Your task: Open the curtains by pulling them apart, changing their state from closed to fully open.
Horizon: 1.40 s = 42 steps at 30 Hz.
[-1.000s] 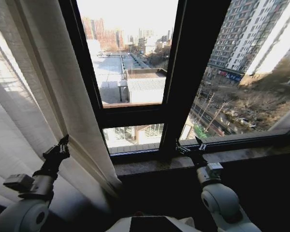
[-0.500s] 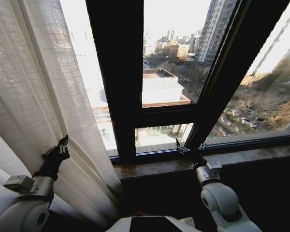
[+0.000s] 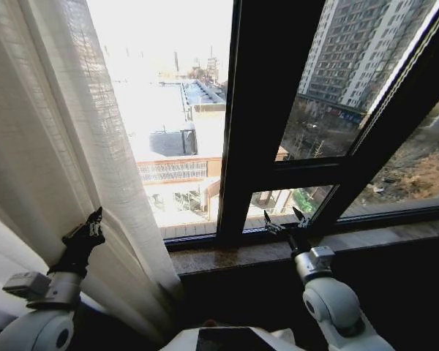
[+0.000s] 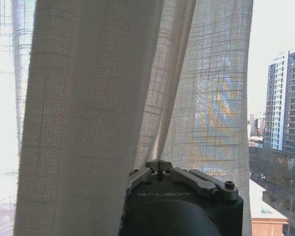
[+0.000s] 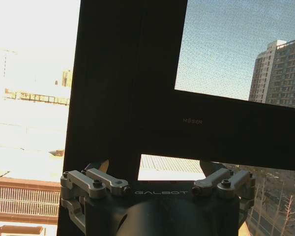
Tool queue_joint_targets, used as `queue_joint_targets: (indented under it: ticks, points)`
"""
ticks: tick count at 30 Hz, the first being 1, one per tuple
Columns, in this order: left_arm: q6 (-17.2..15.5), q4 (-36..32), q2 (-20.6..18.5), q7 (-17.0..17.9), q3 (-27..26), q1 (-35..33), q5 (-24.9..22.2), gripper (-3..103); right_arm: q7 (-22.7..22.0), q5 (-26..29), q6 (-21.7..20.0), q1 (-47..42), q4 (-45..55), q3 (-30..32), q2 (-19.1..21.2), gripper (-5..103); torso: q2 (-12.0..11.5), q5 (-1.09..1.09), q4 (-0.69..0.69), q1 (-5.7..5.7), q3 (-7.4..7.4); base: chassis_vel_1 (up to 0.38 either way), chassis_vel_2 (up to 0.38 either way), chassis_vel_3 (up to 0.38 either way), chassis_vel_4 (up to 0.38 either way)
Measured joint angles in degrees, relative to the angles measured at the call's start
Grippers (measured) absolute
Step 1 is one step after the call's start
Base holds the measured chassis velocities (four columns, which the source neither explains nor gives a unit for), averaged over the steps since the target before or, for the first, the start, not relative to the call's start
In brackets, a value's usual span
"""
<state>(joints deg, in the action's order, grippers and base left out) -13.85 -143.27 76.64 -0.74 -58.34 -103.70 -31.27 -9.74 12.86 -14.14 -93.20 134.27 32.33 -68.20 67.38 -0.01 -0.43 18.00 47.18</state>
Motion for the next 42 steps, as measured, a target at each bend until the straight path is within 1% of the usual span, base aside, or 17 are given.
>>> queue_joint_targets:
  ticks: [3,9,14,18,24,31,42]
  points:
    - [-0.2,0.0,0.5,0.0,0.2,-0.4,0.2,0,0.0,-0.2,0.1,-0.5,0.1,0.1,0.0,100,0.0,0.06,-0.01,-0.03,0.0,0.161,-0.02,-0.155,0.048]
    - [-0.1,0.0,0.9,0.0,0.0,-0.7,0.3,0,0.1,-0.5,0.2,-0.7,0.1,-0.1,0.0,100,0.0,0.07,-0.01,-0.03,0.0,0.133,-0.041,-0.124,0.053]
    - [0.1,0.0,1.0,0.0,-0.1,-0.8,0.3,0,0.2,-0.4,1.6,-0.1,-0.4,-0.5,0.1,100,0.0,0.0,-0.01,-0.03,0.0,0.12,0.058,-0.112,-0.031]
    - [0.1,0.0,1.1,0.0,0.0,-0.8,0.5,0,0.2,-0.4,2.4,0.1,-0.6,-0.5,0.1,100,0.0,0.0,-0.02,-0.02,0.0,0.053,0.033,-0.073,-0.036]
    - [0.1,0.0,1.1,0.0,0.1,-0.8,0.6,0,1.1,-0.8,2.7,-0.5,-0.6,0.3,-0.1,100,0.0,0.06,-0.02,-0.01,0.01,0.0,0.0,0.0,0.0]
    - [0.5,0.0,1.1,0.0,-0.1,-1.0,0.7,0,1.4,-1.4,2.8,-0.5,-0.7,0.4,-0.3,100,0.0,0.01,-0.01,0.0,0.0,0.0,0.0,0.0,0.0]
    - [0.7,0.0,0.9,0.1,-0.3,-1.0,0.7,0,1.4,-2.0,2.8,-0.2,-1.0,0.1,-0.5,100,0.0,0.04,-0.02,0.0,0.01,0.052,0.056,-0.046,-0.053]
